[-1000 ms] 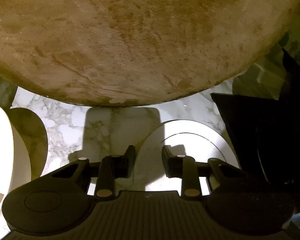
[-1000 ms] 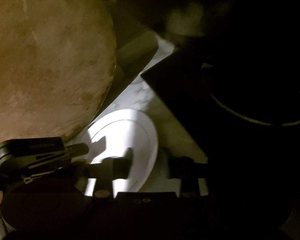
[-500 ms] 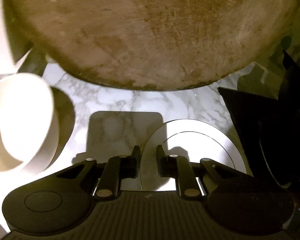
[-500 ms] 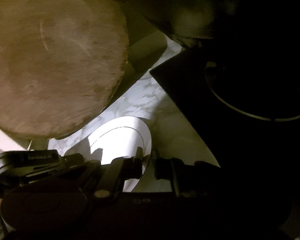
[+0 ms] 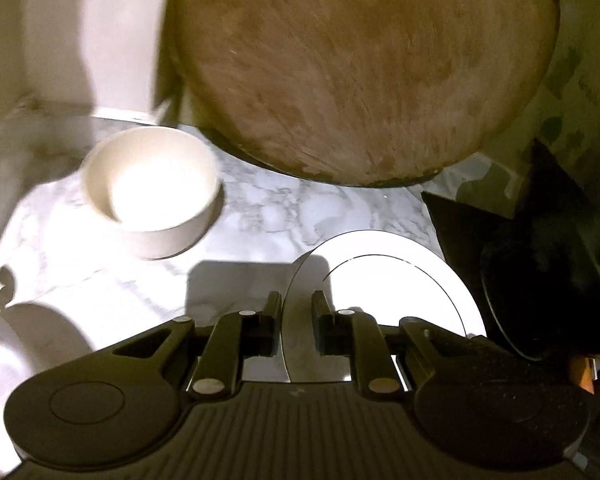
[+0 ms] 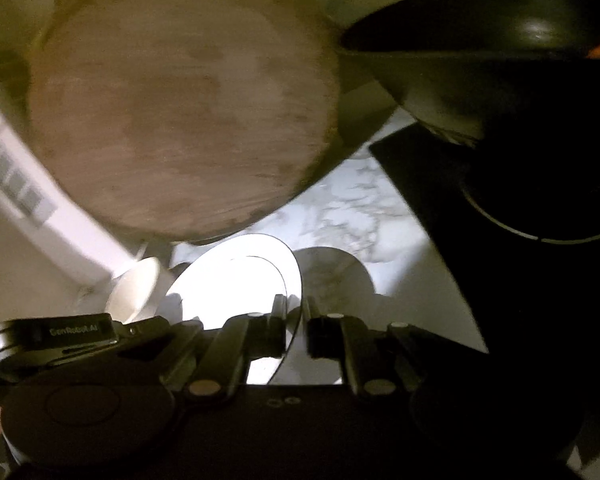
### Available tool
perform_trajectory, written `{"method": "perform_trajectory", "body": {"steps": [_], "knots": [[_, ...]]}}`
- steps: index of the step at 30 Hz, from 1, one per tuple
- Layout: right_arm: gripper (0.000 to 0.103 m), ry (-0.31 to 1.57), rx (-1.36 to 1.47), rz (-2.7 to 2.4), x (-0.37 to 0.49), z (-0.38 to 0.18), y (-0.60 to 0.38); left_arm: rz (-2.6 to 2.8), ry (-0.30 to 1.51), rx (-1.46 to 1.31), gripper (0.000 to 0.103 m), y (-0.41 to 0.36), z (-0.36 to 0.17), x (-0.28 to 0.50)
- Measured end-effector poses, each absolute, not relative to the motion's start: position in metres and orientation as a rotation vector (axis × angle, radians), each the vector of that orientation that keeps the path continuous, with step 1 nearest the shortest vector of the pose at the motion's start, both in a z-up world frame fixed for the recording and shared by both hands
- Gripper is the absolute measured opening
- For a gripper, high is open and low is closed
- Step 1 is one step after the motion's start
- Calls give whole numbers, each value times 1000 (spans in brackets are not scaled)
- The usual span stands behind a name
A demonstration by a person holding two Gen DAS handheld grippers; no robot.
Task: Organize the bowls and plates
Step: 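Lift the small white plate with both grippers toward the floral plate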
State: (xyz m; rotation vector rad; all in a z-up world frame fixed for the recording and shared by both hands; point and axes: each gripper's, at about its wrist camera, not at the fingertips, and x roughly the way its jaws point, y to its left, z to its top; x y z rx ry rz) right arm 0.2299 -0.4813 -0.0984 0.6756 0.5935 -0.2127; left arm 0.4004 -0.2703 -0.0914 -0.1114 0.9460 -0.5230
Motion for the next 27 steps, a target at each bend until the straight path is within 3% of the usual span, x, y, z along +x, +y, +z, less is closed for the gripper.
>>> {"method": "perform_trajectory", "body": {"steps": [15,27], "knots": [[8,599,590,38,209,-39,-414,-327,832,-203,15,-162,-37,314],[8,638,515,220,199,-18,-337,-152,790,-278,15,-76,-25,259]]}}
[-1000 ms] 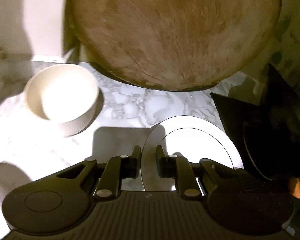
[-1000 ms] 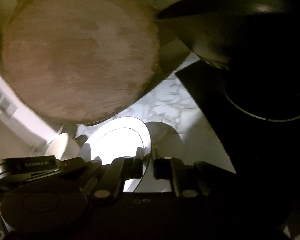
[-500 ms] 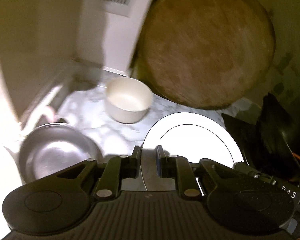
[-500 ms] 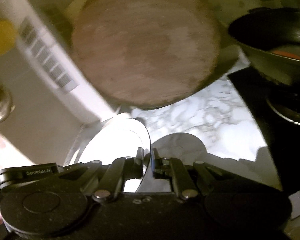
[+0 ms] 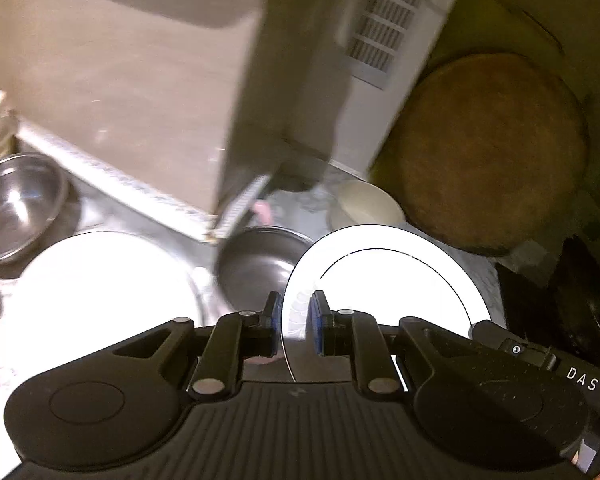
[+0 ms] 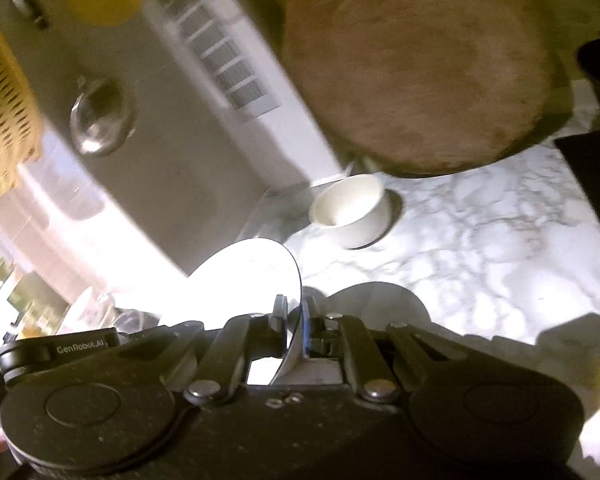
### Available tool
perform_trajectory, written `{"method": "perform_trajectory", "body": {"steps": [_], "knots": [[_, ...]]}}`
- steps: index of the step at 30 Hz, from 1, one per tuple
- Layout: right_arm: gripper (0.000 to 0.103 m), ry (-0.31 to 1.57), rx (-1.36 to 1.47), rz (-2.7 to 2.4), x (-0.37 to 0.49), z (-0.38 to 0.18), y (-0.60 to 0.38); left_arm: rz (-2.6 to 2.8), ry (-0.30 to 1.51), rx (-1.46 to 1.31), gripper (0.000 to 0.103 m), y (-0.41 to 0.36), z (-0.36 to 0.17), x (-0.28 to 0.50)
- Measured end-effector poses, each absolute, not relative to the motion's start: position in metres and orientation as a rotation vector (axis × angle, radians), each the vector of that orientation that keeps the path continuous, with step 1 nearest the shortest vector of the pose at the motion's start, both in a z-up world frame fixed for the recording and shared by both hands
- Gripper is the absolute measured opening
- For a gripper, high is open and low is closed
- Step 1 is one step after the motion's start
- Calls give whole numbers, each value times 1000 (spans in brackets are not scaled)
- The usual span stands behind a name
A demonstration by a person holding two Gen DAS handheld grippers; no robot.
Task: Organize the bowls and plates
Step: 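Lift the small white plate with both grippers toward the floral plate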
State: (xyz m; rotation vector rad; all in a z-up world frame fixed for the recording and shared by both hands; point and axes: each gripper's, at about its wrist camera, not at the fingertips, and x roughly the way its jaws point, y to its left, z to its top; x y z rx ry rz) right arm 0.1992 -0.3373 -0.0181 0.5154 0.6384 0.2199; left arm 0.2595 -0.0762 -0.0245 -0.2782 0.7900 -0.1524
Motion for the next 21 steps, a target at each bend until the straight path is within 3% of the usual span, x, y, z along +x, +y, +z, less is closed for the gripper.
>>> {"method": "perform_trajectory", "body": {"steps": [21], "knots": [[8,761,397,432,235,-41,-212,93,776,-358,14,50,-56,231]]}}
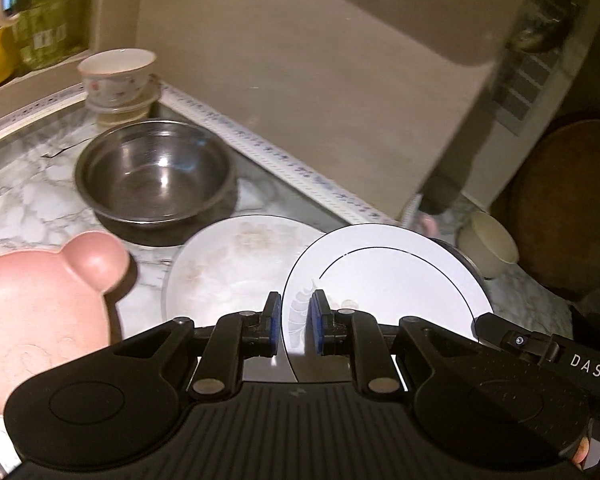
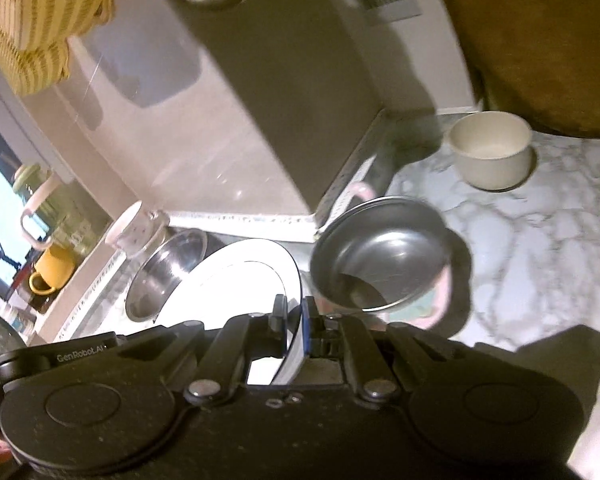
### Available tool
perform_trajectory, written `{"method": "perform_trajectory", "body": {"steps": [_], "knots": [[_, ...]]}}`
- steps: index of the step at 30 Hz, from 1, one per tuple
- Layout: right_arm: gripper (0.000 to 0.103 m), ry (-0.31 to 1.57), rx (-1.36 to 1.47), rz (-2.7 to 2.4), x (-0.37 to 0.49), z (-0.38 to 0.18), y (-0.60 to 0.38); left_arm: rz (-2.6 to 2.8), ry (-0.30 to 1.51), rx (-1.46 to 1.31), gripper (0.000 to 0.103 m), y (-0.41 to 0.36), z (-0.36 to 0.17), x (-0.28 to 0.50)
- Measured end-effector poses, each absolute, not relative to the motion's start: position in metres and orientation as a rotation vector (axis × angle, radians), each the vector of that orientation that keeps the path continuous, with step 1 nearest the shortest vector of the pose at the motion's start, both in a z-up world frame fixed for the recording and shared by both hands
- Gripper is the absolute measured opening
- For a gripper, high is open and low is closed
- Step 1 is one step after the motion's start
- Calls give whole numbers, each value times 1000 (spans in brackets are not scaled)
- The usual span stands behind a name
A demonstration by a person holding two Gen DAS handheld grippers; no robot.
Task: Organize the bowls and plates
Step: 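Lift the small white plate with both grippers toward the floral plate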
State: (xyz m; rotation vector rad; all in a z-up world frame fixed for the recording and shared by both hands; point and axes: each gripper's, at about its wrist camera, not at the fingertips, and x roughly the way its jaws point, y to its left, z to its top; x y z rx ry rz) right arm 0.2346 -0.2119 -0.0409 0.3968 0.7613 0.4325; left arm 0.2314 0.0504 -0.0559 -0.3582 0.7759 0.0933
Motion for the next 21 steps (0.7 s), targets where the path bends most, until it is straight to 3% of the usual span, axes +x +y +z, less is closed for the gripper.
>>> {"method": "perform_trajectory", "body": {"steps": [21], "knots": [[7,886,377,419,270,-92,-155,129,890,-385,14,102,-124,268]]}}
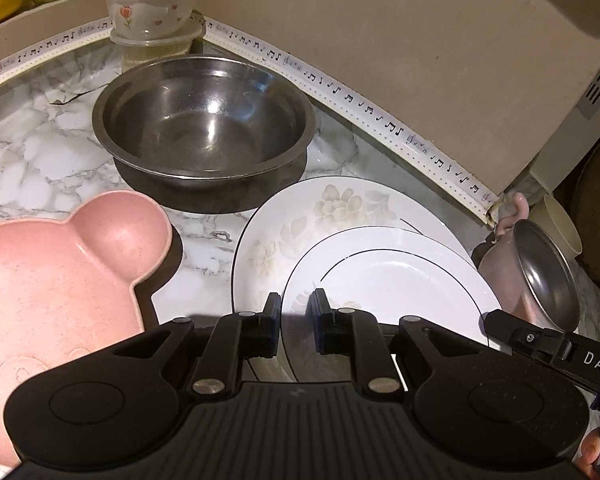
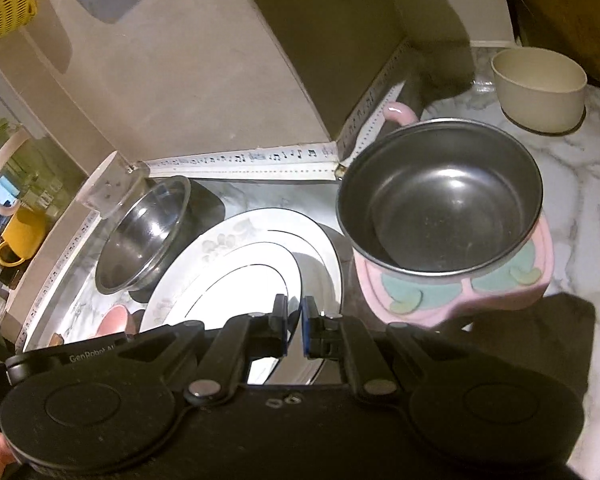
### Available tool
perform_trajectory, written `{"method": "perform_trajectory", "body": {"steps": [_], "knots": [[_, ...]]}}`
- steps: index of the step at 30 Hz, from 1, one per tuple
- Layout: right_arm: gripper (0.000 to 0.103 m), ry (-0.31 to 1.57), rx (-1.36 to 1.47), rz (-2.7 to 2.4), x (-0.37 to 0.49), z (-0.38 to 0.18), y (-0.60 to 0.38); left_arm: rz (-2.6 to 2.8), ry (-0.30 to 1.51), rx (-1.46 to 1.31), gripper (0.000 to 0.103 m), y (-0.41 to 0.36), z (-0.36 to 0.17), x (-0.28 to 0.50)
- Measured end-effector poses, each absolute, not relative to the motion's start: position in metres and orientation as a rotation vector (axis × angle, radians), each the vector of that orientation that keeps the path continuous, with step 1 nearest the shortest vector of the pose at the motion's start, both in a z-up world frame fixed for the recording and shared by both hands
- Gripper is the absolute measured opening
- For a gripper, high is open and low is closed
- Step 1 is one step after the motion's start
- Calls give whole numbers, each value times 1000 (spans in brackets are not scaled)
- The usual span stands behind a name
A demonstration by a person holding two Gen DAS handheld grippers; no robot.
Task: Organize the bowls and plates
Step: 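Lift the small white plate with both grippers toward the floral plate, then lower the small white plate onto the floral plate and open both grippers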
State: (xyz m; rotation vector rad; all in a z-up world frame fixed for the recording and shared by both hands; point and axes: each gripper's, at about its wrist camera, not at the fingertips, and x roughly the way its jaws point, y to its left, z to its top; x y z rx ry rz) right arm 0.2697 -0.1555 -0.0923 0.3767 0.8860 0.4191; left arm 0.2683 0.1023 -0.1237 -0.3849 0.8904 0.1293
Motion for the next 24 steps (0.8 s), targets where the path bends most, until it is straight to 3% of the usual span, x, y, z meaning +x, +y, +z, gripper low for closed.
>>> {"method": "perform_trajectory", "body": {"steps": [24], "knots": [[7,872,331,404,276,-99,-143,111,883,-286,15,102,-133,276]]}}
